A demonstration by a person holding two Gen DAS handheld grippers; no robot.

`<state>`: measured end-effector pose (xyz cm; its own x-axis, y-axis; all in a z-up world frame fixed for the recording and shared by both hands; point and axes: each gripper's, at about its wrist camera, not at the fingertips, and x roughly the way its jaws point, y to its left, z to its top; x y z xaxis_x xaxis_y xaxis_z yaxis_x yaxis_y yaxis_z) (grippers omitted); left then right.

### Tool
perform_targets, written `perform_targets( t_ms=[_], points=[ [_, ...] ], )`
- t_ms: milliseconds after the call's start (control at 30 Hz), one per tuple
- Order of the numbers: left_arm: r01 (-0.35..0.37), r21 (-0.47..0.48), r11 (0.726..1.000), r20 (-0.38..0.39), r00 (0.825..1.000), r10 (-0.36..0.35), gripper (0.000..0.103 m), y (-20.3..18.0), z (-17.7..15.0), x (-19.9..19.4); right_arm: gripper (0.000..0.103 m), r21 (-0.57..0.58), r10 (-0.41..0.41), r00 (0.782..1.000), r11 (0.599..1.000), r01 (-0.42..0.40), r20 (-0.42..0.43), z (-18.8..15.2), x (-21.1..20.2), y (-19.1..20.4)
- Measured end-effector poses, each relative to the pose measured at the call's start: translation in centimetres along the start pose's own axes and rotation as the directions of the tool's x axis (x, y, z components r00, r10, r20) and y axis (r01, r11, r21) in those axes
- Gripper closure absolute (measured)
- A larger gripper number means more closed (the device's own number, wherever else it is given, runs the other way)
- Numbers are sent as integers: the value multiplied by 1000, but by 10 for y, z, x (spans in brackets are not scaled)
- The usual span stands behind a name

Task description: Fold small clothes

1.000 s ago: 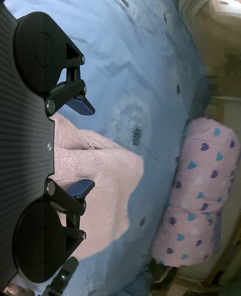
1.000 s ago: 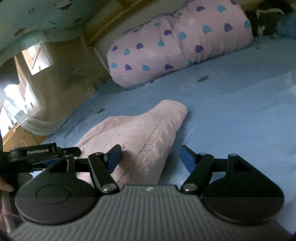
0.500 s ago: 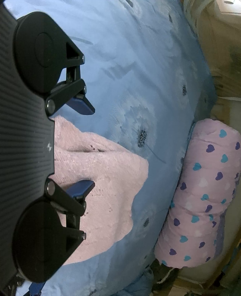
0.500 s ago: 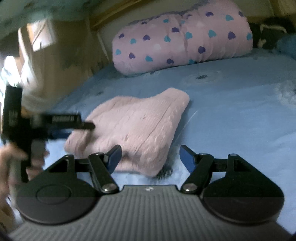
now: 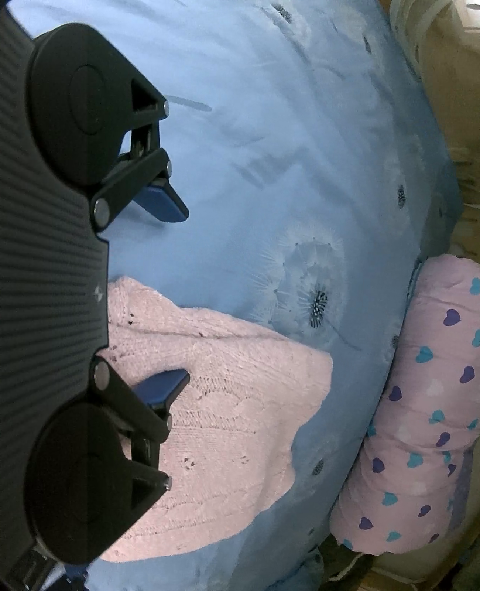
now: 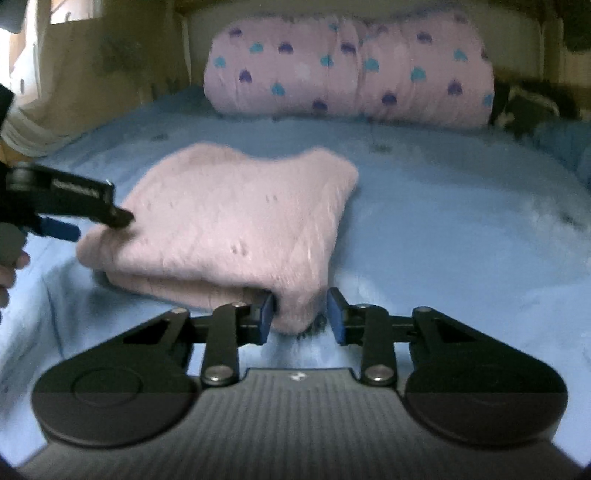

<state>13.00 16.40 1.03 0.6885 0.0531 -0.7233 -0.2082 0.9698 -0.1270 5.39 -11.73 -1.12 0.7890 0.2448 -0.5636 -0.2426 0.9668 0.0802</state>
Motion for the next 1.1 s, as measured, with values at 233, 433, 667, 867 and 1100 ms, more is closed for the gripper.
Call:
perform_targets(
  t_ms=[233, 433, 667, 867, 1100],
  points=[
    [59, -15, 998, -2, 998, -59, 13, -4, 6, -13, 60, 34, 71, 997, 997, -70, -39, 6, -15, -12],
    [117, -52, 992, -4, 993, -118, 10, -9, 11, -16, 31, 150, 119, 993, 981, -121, 22, 28, -24, -31],
    [125, -53, 991, -32, 991, -127, 9, -13, 13, -9, 29, 221, 161, 987, 962, -159, 12, 50, 1, -45],
    [138, -64, 988, -76, 987, -142, 9, -14, 11, 5, 27, 299, 229, 972, 932, -204, -50, 57, 36, -54],
    [143, -74, 987, -86, 985, -150, 8, -15, 11, 10, 27, 388, 331, 938, 882, -269, -103, 57, 68, -56]
  ],
)
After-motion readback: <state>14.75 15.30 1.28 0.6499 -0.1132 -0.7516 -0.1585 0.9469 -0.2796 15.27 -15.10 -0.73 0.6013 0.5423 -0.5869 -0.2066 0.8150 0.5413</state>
